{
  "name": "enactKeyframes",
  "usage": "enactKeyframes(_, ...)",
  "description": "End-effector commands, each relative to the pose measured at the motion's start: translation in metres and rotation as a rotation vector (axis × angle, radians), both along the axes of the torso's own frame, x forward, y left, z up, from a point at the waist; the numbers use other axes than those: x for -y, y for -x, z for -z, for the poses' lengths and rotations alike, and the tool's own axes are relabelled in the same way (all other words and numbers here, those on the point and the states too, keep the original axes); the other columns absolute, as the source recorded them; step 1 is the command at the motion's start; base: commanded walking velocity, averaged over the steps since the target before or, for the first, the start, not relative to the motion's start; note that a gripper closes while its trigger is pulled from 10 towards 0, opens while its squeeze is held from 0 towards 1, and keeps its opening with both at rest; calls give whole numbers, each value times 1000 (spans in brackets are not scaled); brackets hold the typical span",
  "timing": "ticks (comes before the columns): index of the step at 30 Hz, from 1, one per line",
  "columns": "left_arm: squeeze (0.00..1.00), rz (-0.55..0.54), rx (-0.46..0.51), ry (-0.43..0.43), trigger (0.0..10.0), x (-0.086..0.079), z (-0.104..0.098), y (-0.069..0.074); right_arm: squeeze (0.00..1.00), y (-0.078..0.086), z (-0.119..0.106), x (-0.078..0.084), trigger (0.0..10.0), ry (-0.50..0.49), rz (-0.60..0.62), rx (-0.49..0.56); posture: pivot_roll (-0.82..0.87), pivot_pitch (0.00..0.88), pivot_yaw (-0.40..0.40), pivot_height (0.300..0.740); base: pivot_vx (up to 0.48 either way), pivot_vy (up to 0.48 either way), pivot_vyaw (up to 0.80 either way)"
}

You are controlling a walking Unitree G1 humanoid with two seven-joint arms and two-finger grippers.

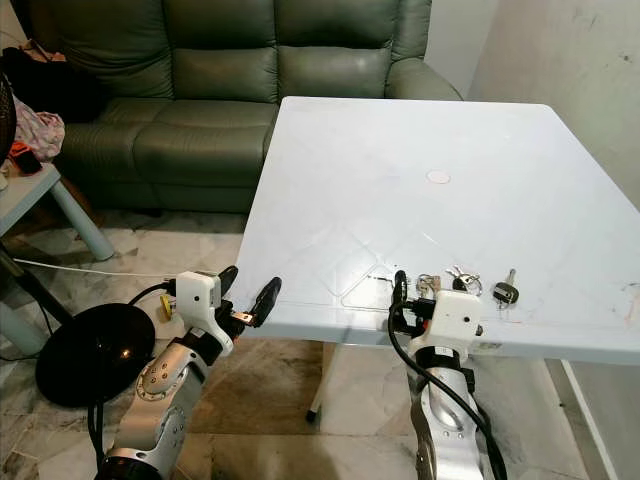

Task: Hang keys on a hook

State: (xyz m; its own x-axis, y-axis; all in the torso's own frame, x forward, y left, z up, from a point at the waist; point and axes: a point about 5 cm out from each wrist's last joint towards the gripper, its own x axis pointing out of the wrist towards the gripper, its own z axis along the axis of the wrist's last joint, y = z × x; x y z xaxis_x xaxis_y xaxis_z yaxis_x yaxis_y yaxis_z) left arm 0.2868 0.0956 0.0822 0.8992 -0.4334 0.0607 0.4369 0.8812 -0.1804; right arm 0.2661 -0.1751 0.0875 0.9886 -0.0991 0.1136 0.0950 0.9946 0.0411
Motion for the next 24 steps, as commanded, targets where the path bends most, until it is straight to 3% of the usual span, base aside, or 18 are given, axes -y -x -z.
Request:
enactKeyframes(1,0,11,20,-5,10000,2,-3,1,0,2,1,-3,10000,-4,-27,6,103,47,-7,740,0,0,0)
enactKeyframes(18,0,10,11,12,10000,1,-3,2,0,7,1,-7,10000,-4,-81,19,104,49,-9,740,0,-444,0)
enactKeyframes(24,0,-5,-11,43,10000,2,-2,3,0,8,2,-7,10000,1,-89,22,104,52,-8,740,0,-55,0)
